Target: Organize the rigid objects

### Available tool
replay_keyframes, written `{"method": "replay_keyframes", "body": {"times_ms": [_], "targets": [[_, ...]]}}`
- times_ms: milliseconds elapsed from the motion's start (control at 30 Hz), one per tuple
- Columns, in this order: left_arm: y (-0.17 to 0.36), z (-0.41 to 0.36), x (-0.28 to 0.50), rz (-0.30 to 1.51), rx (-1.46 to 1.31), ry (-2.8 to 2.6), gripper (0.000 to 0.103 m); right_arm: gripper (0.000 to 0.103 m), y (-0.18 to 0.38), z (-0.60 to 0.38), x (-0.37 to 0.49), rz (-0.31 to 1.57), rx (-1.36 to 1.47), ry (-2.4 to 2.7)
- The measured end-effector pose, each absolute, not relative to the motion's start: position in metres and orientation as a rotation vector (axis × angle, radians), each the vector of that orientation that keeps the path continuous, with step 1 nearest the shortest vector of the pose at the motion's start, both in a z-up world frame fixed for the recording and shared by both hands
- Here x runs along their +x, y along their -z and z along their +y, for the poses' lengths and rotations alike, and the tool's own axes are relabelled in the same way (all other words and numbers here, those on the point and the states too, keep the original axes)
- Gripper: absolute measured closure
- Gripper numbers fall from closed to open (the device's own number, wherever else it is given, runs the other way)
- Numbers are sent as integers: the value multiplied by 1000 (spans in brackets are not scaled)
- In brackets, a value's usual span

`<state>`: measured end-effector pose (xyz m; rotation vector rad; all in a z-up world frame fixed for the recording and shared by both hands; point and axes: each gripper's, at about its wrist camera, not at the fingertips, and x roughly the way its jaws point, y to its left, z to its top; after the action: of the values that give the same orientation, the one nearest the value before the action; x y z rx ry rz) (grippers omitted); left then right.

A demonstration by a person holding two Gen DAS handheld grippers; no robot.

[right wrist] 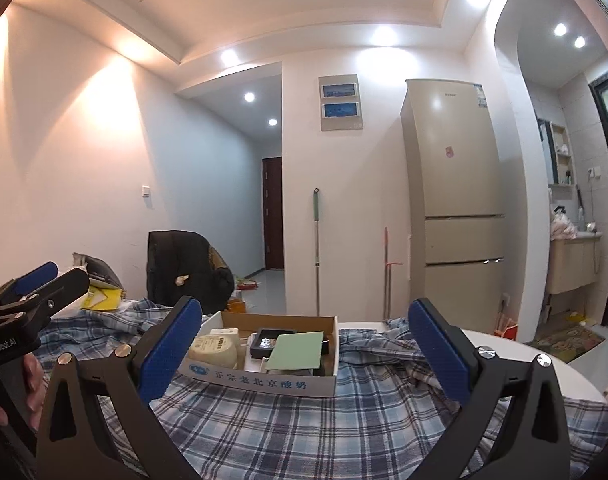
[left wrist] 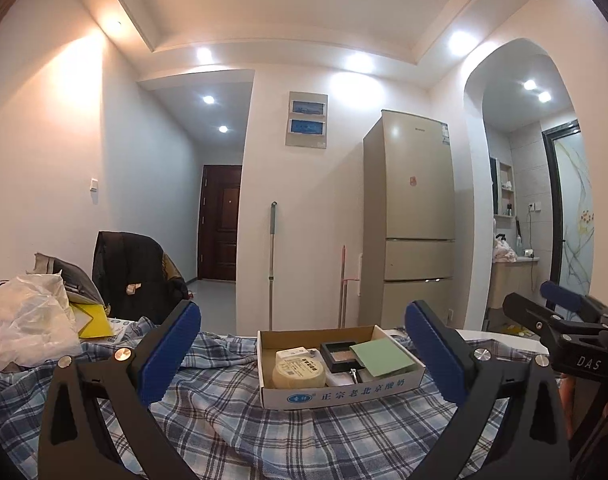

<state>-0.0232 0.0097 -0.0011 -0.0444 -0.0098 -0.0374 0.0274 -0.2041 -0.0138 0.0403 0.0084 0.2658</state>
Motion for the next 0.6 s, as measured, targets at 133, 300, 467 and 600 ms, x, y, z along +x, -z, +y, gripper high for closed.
{"method": "replay_keyframes", "body": {"times_ms": [133, 300, 467, 600], "targets": [[1, 7, -26, -13, -25, 37, 0, 0, 13, -198, 21, -17, 6, -245], [0, 2, -26, -10, 1, 66, 0, 0, 13, -201, 23, -5, 14, -232], [0, 2, -26, -8, 3, 60, 0, 0, 13, -202, 23, -9, 12, -228], [0, 7, -20, 20, -17, 37, 0, 0, 13, -202, 22, -14, 7, -225]]}}
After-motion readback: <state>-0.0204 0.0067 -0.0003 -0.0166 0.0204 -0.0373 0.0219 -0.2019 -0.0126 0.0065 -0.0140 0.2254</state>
